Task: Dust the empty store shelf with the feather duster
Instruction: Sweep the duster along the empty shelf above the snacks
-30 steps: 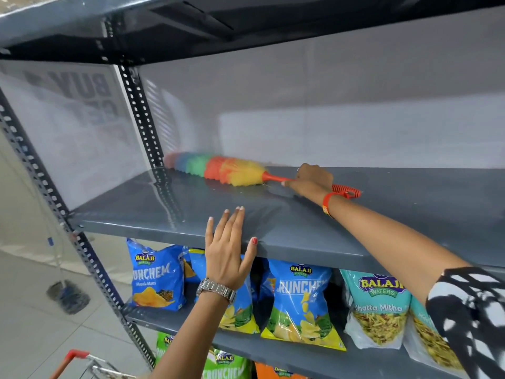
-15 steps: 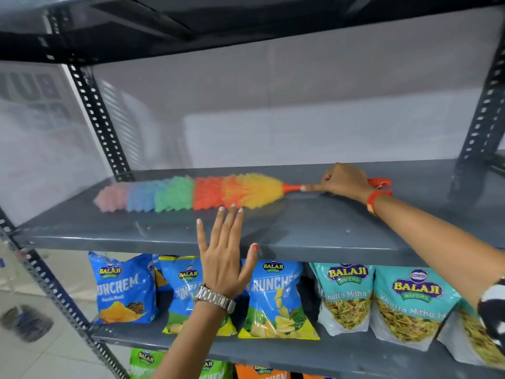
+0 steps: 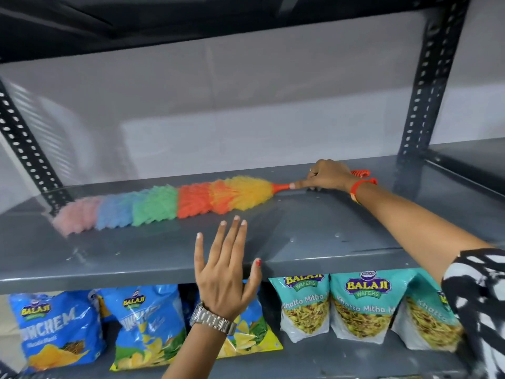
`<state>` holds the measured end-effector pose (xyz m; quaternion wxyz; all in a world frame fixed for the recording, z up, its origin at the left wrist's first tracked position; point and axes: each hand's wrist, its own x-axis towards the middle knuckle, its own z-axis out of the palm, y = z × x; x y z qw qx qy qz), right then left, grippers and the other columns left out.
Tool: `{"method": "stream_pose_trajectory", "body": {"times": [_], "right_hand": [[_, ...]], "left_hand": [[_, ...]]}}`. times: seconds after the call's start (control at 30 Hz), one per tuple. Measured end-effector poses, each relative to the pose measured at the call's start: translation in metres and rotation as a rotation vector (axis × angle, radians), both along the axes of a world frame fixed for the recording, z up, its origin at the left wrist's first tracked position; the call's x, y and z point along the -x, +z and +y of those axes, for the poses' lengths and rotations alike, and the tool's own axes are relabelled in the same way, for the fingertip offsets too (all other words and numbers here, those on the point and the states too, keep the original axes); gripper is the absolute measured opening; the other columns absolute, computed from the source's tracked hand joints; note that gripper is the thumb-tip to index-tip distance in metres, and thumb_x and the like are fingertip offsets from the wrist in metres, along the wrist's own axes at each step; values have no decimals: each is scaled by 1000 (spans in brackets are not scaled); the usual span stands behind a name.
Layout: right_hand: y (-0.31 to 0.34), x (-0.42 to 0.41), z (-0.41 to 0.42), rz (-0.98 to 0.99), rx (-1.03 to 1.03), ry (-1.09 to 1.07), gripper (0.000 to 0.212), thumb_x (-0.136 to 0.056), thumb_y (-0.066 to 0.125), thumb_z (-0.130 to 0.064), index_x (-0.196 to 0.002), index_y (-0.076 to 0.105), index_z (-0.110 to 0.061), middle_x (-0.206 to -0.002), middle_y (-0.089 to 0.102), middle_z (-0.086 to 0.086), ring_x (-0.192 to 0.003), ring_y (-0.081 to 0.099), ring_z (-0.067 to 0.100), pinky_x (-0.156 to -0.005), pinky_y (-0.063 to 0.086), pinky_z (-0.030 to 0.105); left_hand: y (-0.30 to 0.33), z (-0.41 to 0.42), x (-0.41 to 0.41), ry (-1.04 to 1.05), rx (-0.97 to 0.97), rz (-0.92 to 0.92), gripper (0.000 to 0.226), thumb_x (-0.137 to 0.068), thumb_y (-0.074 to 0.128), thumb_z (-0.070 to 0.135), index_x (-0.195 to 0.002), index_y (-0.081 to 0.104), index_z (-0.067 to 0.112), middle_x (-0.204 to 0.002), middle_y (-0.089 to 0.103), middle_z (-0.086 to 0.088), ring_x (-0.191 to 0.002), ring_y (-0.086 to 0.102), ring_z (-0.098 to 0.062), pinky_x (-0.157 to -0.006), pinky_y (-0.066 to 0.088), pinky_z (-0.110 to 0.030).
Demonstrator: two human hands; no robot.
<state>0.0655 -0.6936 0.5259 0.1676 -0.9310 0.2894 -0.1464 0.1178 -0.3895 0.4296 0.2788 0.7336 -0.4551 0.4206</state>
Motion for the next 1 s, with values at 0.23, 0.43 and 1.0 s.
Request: {"method": "stream_pose_trajectory", "body": {"times": [0.23, 0.43, 1.0], "right_hand": [[7, -12, -19, 71, 75, 29, 68, -61, 53, -84, -59, 63, -16, -67, 73, 7, -62, 62, 16, -60, 39, 25], [16, -49, -11, 134, 300, -151, 74, -72, 32, -86, -74, 58, -16, -81, 64, 4, -79, 58, 26, -60, 35, 27], [32, -65, 113, -147, 70, 183, 68, -64, 45, -86, -52, 42, -18, -51, 42, -1, -53, 47, 18, -55, 31, 27]], "left_hand": [[-3, -4, 1, 17, 63, 21, 52, -94, 29, 40, -127, 56, 11, -129, 57, -2, -127, 45, -16, -113, 19, -44], [-4, -6, 1, 50, 76, -22, 50, -94, 29, 38, -125, 58, 12, -129, 57, 0, -126, 47, -16, -110, 25, -46], [-1, 35, 8, 37, -8, 15, 56, -93, 29, 43, -138, 38, 12, -148, 34, -9, -140, 24, -26, -115, 8, -48]]}}
